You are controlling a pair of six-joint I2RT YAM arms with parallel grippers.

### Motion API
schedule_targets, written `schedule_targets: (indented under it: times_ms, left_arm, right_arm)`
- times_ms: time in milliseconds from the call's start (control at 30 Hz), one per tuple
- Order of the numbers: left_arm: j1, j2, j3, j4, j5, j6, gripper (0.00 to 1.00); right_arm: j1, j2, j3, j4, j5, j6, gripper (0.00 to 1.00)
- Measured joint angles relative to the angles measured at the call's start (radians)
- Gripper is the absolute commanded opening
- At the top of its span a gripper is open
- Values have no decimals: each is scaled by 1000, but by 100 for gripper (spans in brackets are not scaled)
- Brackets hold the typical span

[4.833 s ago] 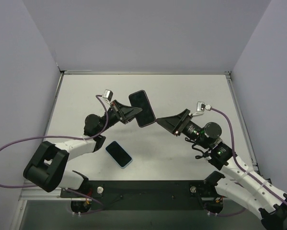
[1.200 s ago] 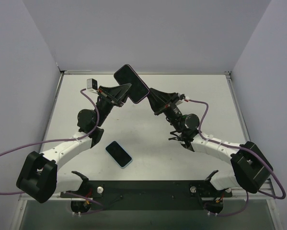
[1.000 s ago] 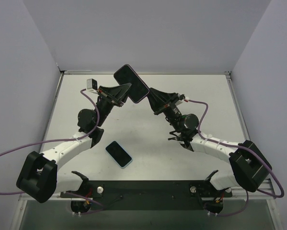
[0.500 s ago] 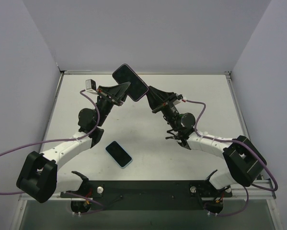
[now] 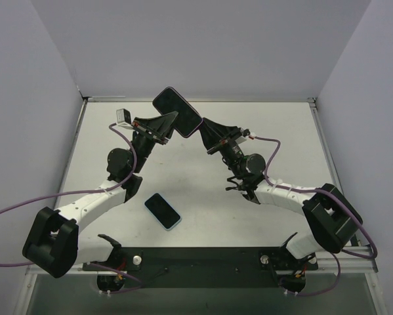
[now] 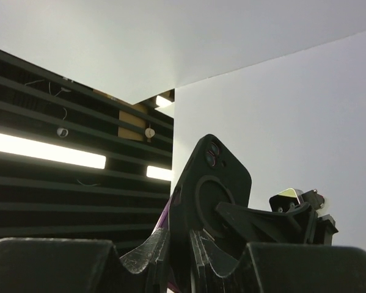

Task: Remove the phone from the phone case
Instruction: Remove the phone case from the phone.

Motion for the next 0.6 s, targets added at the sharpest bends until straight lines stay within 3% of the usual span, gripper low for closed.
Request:
schedule_targets:
  times_ms: [333,600]
  left_arm:
    - [0,16,0,13,15,-25,0]
    - [0,17,0,43,26,-50,0]
  right_arm:
    - [-40,-48,0,-34,-98,-165,0]
    - [-48,-216,80,-404,-133,-471,0]
